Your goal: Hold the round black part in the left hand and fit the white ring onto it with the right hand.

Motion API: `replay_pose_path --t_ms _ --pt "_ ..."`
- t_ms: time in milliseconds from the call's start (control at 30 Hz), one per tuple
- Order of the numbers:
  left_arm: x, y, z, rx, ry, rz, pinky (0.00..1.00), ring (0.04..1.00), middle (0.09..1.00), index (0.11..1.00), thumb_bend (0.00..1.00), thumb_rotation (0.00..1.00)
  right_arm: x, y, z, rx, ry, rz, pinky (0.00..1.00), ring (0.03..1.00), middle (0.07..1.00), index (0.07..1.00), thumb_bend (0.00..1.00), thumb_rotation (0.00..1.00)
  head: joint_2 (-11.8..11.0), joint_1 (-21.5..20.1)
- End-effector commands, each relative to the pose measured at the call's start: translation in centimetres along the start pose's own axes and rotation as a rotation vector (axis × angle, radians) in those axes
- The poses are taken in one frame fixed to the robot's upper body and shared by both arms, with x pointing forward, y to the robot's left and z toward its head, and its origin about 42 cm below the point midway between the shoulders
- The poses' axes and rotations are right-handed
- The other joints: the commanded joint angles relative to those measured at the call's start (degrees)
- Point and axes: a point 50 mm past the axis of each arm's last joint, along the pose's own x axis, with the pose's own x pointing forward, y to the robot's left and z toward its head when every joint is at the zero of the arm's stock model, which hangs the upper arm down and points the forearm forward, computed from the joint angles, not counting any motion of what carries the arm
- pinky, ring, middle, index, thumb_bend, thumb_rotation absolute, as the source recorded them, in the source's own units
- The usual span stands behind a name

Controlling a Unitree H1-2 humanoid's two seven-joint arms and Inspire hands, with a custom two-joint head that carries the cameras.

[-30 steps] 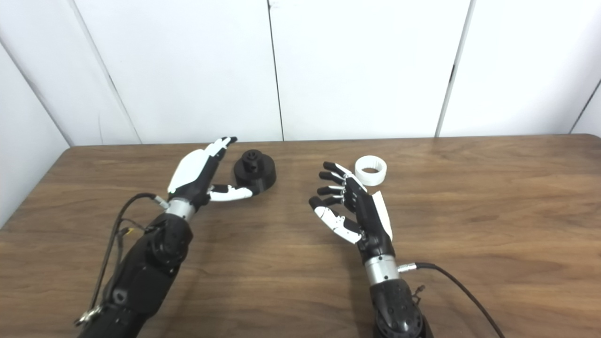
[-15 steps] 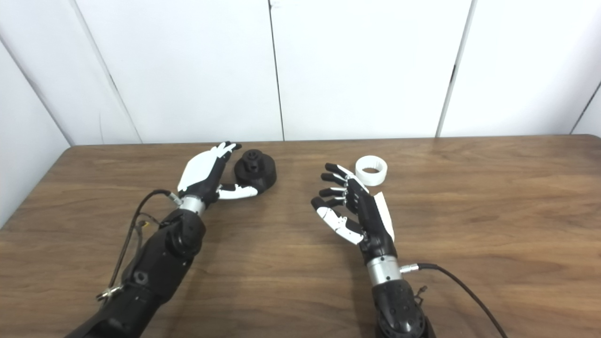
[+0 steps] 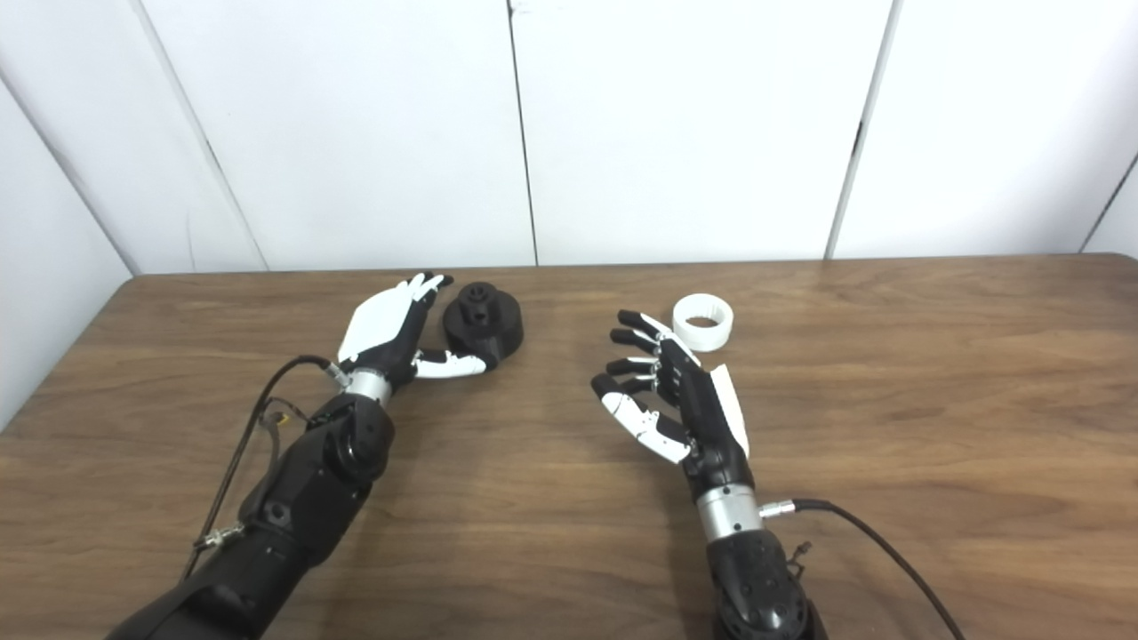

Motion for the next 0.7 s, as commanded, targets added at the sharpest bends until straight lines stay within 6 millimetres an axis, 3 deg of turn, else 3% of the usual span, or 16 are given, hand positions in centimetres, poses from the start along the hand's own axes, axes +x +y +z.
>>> replay_pose_path --t_ms 0,667 --pt "2.2 3.5 2.1 0.022 -0.058 0.096 0.93 1.000 1.000 0.919 0.98 0.48 -2.0 -1.3 -1.8 -0.043 0.051 0.001 0.56 0.657 0.787 0.824 0.55 0.40 0.10 -0.06" --pt "2.7 1.9 2.1 -0.018 -0.038 0.037 0.94 1.000 1.000 0.858 1.00 0.44 -2.4 -1.7 -1.5 -0.059 0.057 -0.007 0.56 0.659 0.789 0.820 0.55 0.43 0.69 -0.44"
